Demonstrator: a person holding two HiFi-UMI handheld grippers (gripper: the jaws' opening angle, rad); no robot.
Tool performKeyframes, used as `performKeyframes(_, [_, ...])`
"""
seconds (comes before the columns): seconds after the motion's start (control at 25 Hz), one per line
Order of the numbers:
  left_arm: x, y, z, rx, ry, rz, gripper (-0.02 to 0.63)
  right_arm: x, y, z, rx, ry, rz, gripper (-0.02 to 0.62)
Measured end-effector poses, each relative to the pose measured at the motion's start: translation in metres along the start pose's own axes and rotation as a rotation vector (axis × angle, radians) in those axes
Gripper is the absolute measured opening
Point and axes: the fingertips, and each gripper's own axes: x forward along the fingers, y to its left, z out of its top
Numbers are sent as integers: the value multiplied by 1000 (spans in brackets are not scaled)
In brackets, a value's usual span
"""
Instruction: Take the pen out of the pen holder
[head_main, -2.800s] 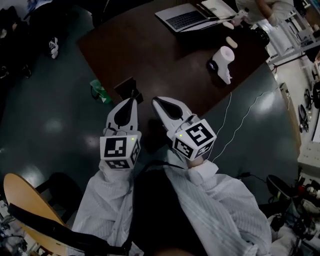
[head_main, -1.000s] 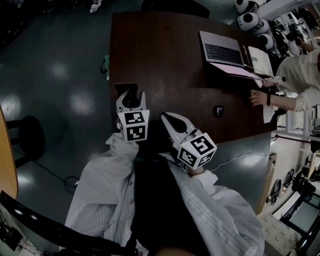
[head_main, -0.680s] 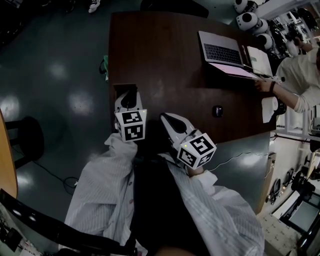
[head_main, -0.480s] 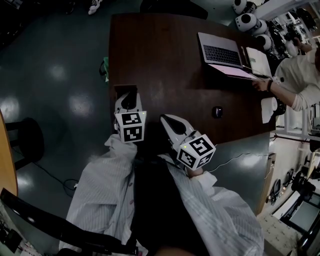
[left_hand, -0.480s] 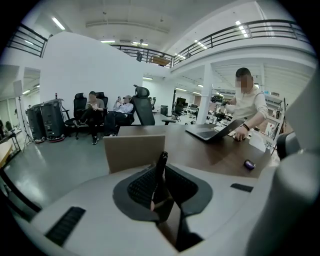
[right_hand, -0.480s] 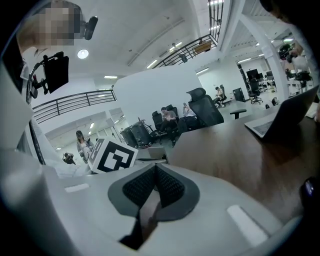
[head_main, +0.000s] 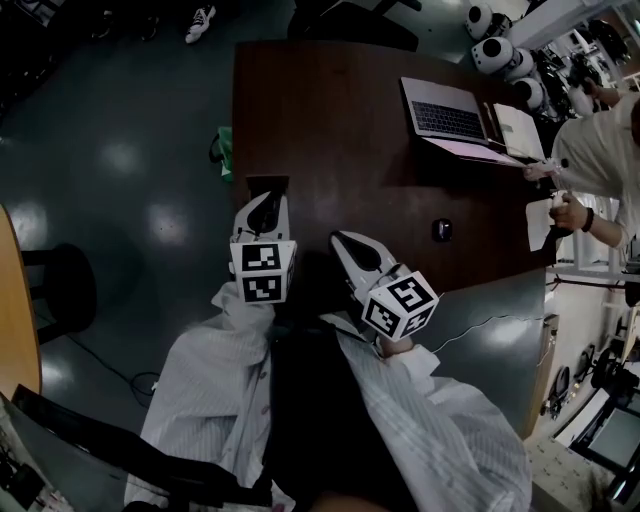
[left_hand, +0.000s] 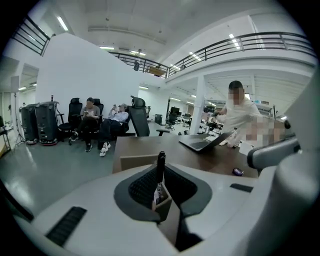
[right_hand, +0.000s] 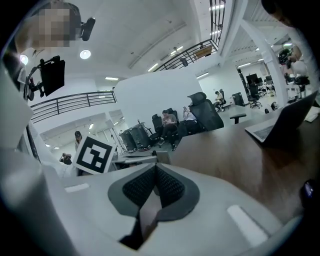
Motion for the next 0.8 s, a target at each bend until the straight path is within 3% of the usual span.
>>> performKeyframes(0.48, [-91,18,75,8,-219,-48,46,23,31,40,-87,-81,26,2])
performKeyframes(0.8, [-127,23,100,15,-286,-79,46,41,72,92,-221,-160,78,2])
